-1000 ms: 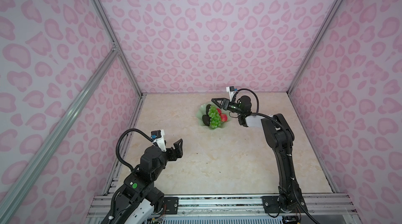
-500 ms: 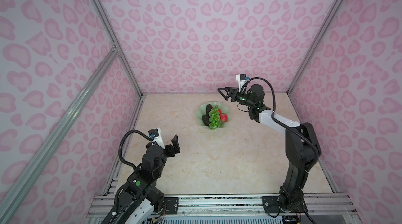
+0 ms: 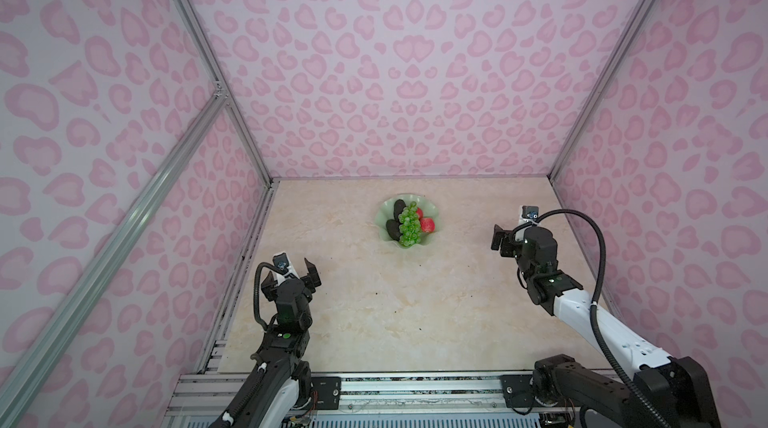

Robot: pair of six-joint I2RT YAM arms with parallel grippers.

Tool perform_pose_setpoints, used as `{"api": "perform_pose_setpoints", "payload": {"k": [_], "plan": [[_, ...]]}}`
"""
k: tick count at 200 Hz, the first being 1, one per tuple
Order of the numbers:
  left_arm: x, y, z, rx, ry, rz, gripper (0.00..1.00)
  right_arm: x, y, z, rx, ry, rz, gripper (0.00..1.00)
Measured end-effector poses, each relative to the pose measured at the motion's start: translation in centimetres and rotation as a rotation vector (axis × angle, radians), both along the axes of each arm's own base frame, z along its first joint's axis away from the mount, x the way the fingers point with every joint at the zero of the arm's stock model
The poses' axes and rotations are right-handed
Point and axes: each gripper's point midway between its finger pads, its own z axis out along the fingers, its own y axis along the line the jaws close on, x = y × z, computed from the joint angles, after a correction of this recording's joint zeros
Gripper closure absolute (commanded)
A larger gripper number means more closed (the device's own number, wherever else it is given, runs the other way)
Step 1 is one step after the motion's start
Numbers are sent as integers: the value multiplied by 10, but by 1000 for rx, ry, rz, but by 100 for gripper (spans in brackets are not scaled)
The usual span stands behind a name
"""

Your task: Place and organize the fake fruits in the fruit bowl

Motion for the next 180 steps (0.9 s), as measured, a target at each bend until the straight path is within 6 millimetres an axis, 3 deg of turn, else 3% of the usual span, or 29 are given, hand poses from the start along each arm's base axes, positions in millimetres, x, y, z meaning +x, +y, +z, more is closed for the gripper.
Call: {"api": "perform_pose_setpoints", "payload": {"k": [33, 79, 97, 116, 130, 165, 180], "plan": [[17, -2, -27, -32, 52, -52, 2, -5, -44, -55, -75, 52, -125, 1], [59, -4, -25, -58, -5, -103, 2, 0, -59, -87, -90, 22, -151, 1], [72, -8, -38, -71, 30, -132, 2, 3, -61, -88, -74, -18, -141, 1], [89, -14, -21, -73, -17, -174, 2, 5, -58, -92, -65, -47, -115, 1], [92, -18, -18, -65, -24, -188, 2, 6, -54, -94, -63, -59, -90, 1], [96, -26, -17, -47, -11, -218, 2, 13, -51, -72, -55, -132, -75, 1], [97, -28, -19, -43, -2, -229, 2, 14, -49, -71, -55, -133, -65, 1]]}}
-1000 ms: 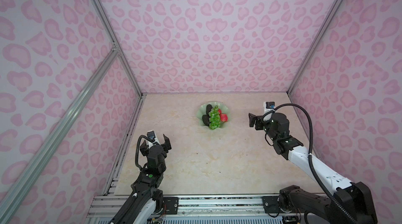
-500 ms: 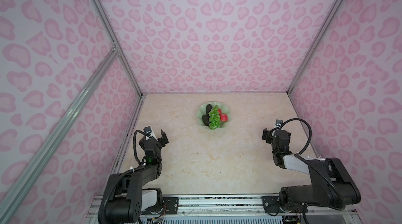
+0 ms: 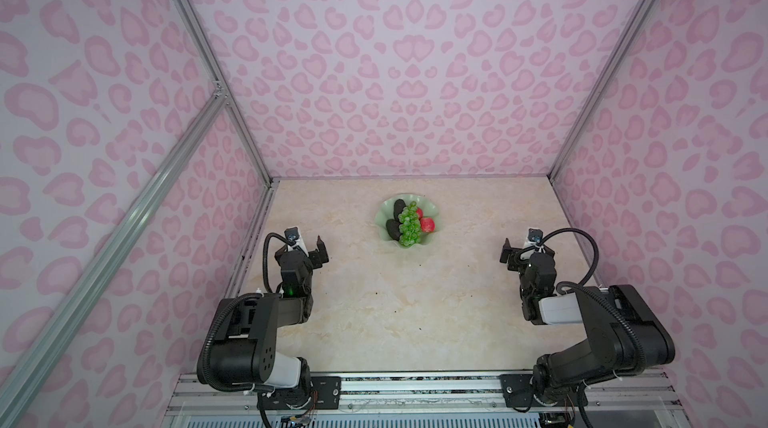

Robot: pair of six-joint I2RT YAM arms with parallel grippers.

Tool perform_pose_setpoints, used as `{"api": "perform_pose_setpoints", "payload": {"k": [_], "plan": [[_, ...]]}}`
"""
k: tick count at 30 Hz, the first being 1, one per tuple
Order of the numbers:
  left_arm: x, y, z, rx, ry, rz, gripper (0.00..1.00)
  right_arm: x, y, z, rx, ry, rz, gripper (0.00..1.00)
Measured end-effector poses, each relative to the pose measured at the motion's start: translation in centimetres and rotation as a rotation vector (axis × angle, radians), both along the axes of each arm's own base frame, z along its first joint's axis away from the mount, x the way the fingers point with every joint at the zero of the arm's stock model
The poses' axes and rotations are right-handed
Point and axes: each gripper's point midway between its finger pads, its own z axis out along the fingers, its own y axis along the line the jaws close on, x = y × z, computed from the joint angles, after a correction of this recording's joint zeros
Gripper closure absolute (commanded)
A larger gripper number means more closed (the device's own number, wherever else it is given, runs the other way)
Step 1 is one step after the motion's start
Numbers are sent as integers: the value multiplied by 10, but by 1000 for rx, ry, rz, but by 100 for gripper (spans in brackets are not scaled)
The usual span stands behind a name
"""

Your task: Place and organize the fake fruits in the fruit bowl

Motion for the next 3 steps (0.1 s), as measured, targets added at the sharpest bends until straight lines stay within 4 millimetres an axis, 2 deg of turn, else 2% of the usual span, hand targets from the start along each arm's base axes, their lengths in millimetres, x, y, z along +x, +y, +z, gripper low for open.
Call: {"api": "perform_pose_setpoints", "payload": {"k": [3], "plan": [[1, 0, 0, 4, 2, 0, 2, 0, 1, -1, -1, 6, 7, 1]]}}
